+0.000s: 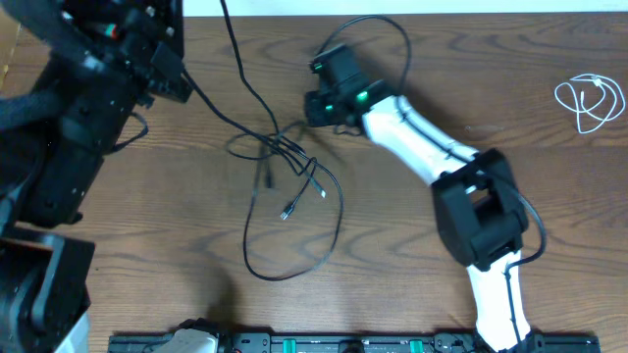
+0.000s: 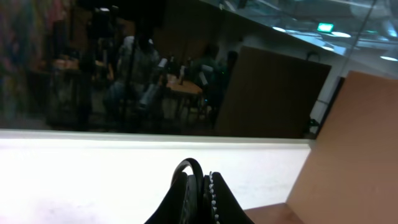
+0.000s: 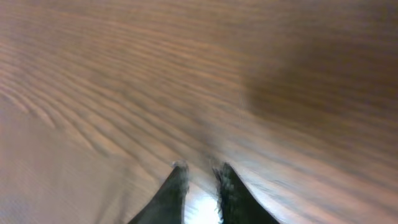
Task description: Untangle cables
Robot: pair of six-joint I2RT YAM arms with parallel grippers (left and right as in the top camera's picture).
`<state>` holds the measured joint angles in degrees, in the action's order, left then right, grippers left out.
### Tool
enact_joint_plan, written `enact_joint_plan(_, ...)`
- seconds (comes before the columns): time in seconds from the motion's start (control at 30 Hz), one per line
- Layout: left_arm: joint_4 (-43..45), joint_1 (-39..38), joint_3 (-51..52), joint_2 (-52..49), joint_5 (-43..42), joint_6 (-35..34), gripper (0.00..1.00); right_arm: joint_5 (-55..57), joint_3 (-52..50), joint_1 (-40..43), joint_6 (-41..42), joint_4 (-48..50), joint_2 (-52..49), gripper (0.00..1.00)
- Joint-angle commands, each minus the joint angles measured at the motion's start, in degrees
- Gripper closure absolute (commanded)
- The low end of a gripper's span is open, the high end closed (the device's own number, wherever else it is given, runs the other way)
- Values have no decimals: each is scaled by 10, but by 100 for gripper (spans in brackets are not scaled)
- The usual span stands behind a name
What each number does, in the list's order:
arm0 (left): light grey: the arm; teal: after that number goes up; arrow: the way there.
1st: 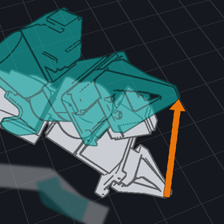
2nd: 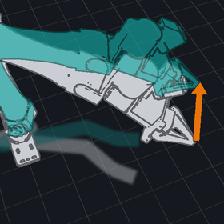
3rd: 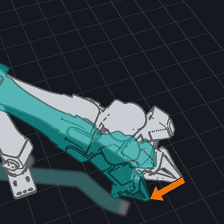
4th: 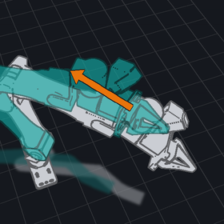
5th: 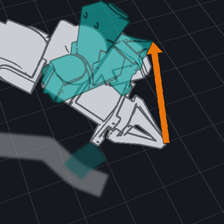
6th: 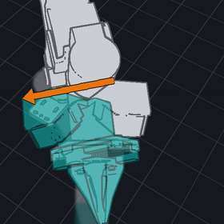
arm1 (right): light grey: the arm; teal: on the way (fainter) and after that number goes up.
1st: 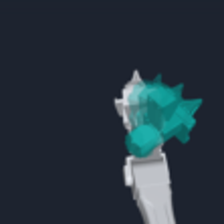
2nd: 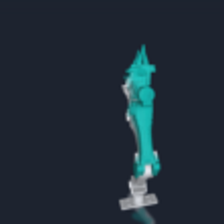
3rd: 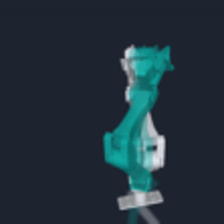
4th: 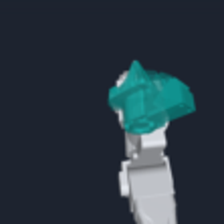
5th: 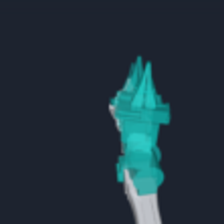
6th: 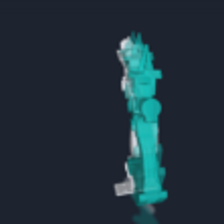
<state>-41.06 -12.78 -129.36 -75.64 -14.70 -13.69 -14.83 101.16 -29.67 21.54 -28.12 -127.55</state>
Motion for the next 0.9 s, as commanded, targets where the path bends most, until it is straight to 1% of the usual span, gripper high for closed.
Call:
enact_joint_plan(0.0, -3, 3, -9, 6, 21, -3, 93, -224, 2, 41, -148, -30, 20, 71)
enact_joint_plan(0.03, -3, 3, -9, 4, 21, -3, 93, -285, 2, 51, -184, -44, 26, 65)
enact_joint_plan(0.07, -3, 3, -9, 1, 21, -3, 93, -364, 2, 64, -229, -63, 34, 51)
enact_joint_plan(0.13, -3, 3, -9, -2, 21, -3, 93, -437, 2, 72, -255, -77, 38, 43)
enact_joint_plan(0.2, -3, 3, -9, -5, 19, -3, 93, -473, 2, 71, -256, -92, 38, 40)
enact_joint_plan(0.37, -8, 3, -9, -5, 19, -3, 93, -472, 2, 56, -297, -169, 38, 40)
enact_joint_plan(0.47, -13, 3, -9, -5, 19, -3, 93, -451, 2, 55, -327, -222, 38, 39)
enact_joint_plan(0.53, -16, 3, -9, -5, 19, -3, 93, -451, 2, 53, -342, -240, 38, 40)
enact_joint_plan(0.7, -18, 3, -9, -5, 19, -3, 93, -450, 2, 24, -355, -241, 38, 40)
enact_joint_plan(0.87, -17, 3, -9, -7, 19, -3, 93, -357, 2, -31, -354, -235, 37, 41)
